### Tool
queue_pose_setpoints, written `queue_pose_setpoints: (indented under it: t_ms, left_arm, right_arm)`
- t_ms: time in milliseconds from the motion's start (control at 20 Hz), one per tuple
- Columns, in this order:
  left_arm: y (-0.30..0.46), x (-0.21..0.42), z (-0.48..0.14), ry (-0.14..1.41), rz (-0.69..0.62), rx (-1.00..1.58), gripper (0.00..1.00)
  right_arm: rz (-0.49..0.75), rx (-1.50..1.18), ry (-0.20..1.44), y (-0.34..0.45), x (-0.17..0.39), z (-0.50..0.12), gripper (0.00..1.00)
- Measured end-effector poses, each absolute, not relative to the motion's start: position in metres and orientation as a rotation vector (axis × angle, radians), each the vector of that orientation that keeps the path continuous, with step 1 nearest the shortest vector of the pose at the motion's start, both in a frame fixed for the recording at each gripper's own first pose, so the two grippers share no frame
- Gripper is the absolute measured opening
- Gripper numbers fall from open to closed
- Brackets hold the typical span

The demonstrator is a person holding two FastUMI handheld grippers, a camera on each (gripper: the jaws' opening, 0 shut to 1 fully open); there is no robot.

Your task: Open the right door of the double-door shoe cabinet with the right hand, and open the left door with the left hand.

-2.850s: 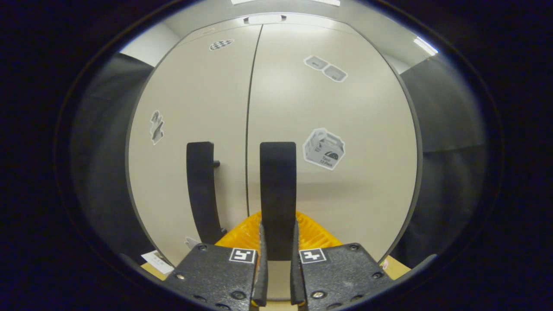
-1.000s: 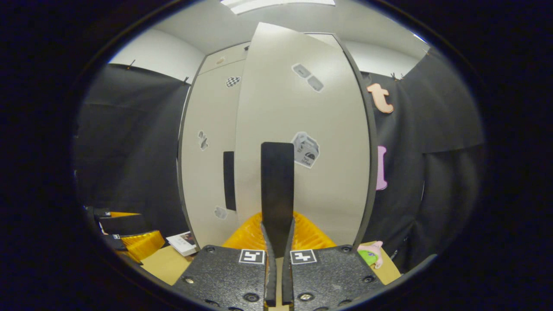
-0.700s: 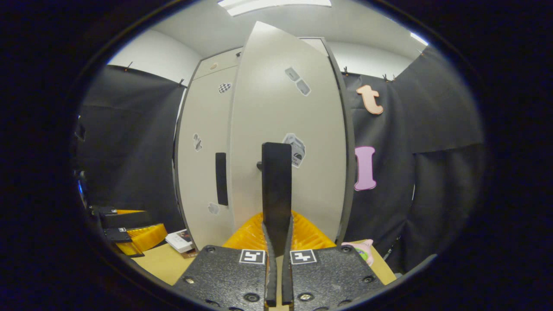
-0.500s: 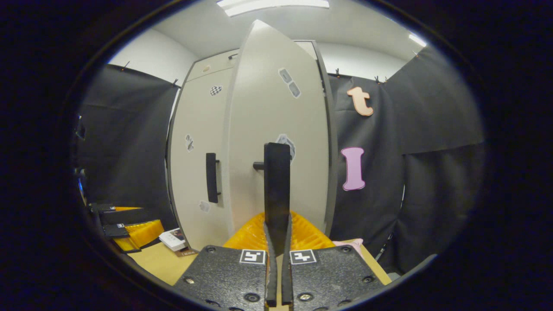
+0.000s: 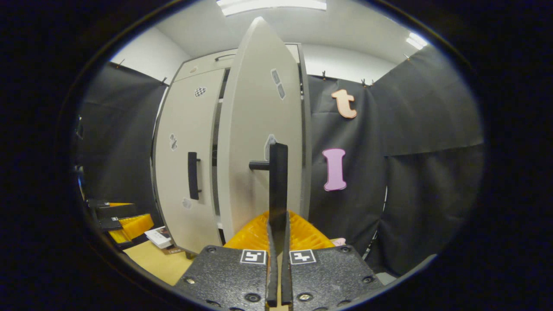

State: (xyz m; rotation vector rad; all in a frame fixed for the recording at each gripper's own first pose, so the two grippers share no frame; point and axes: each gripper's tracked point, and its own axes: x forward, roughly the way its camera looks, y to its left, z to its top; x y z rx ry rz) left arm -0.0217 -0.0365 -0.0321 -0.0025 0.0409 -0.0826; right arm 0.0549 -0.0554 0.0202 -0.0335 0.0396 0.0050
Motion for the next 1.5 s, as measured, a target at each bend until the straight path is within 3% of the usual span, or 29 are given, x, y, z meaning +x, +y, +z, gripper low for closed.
queue_pose_setpoints:
  t_ms: [400,850,1250,1500]
  left_arm:
    - [-0.041,-0.015,-0.031,0.036,-0.092,0.002,0.95]
    - [-0.047,-0.013,-0.035,0.053,-0.094,0.012,0.95]
    - [-0.034,-0.019,-0.042,0.060,-0.063,-0.008,0.95]
    - [-0.023,-0.024,-0.044,0.064,-0.049,-0.045,0.95]
  right_arm:
    - [-0.118,-0.053,0.040,-0.112,0.055,0.021,0.04]
    - [-0.040,-0.017,0.025,-0.128,0.058,0.020,0.04]
    - [-0.172,-0.089,0.004,-0.130,-0.013,0.022,0.04]
    - [-0.042,-0.021,-0.051,-0.072,-0.038,0.037,0.04]
